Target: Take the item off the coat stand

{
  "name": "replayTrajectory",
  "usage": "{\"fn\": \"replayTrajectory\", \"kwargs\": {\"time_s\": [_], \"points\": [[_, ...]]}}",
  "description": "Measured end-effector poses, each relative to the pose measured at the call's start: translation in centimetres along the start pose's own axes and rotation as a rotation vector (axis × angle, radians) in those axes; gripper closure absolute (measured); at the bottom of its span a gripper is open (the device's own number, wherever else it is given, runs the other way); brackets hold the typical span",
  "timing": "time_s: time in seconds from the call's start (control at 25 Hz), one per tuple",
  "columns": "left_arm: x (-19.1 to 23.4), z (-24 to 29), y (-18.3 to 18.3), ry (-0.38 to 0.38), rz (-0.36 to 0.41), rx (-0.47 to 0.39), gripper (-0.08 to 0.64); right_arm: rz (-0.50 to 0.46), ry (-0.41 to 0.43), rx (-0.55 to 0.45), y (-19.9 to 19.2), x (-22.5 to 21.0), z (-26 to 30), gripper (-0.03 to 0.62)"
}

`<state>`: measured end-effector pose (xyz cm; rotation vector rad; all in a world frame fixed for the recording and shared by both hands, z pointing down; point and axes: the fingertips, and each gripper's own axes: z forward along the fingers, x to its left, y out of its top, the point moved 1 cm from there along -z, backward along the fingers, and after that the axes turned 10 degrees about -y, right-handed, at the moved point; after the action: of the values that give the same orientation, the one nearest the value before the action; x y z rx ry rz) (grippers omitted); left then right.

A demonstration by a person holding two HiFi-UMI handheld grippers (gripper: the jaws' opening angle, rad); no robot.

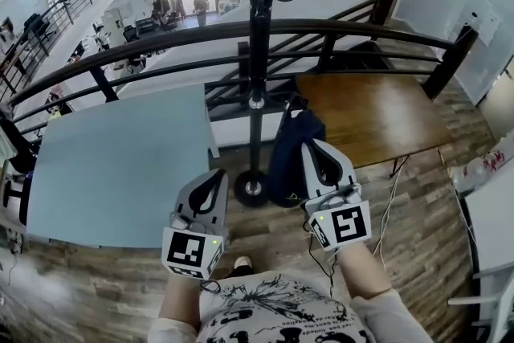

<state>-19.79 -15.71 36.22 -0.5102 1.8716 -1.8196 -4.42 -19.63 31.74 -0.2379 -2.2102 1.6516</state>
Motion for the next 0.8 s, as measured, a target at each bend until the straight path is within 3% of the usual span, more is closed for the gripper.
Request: {"fn": "replayTrajectory", "kwargs": {"time_s": [0.36,0.8], "points": [[-1.0,-1.3,0.6,0.059,-0.016,0.002,0.555,0.060,0.039,0.116,-3.9,0.0,-3.9,0.584],[-0.5,-1.4,0.1,0.056,-0.028,0.003,0.555,0.066,0.042,0.102,-3.3,0.4,-3.5,0.584]]}}
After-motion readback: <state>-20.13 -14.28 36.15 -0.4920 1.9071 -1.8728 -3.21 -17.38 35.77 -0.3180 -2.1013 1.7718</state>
